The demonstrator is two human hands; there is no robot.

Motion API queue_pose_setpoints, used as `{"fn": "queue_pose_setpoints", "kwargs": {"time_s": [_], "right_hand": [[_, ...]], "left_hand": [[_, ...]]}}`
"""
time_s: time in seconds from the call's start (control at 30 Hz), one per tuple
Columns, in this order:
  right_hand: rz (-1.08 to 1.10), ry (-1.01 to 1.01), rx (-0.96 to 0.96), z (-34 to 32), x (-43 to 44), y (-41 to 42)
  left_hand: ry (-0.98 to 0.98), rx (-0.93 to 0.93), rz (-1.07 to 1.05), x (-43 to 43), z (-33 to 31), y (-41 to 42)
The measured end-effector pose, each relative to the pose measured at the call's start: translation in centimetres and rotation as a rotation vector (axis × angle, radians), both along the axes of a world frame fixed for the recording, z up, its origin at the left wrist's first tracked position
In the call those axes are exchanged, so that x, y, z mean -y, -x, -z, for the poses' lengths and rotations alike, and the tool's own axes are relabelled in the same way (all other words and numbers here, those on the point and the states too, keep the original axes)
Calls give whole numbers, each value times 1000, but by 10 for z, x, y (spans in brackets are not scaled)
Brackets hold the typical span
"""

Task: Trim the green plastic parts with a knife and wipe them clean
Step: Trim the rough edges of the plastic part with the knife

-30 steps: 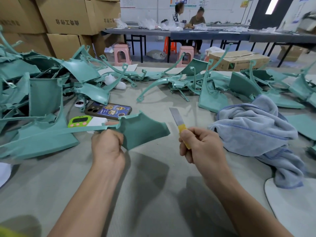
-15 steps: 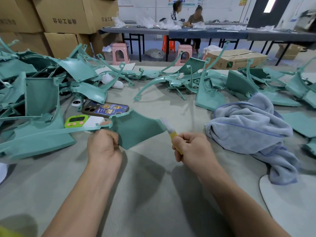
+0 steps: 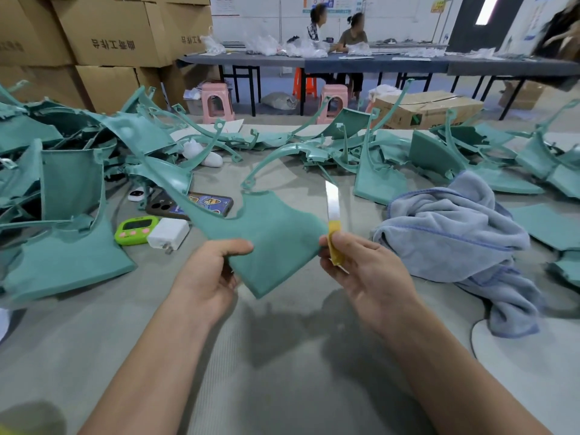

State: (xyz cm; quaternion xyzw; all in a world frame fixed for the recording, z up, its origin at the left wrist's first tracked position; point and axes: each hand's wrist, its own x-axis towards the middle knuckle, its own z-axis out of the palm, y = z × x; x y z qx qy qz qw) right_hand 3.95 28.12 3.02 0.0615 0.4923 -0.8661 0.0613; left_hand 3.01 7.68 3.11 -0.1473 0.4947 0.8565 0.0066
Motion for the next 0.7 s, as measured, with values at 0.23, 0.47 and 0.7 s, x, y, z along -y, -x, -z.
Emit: {"fn": "queue_pose_setpoints", "kwargs": {"time_s": [0.23, 0.47, 0.7], "right_hand": [[-2, 29, 53, -5, -20, 6], [-242, -473, -472, -4, -11, -8], [143, -688, -345, 12, 8, -4]], "left_hand": [[-26, 54, 96, -5, -5, -6], [-353, 162, 60, 7, -13, 0], [-349, 164, 107, 4, -8, 2]]}}
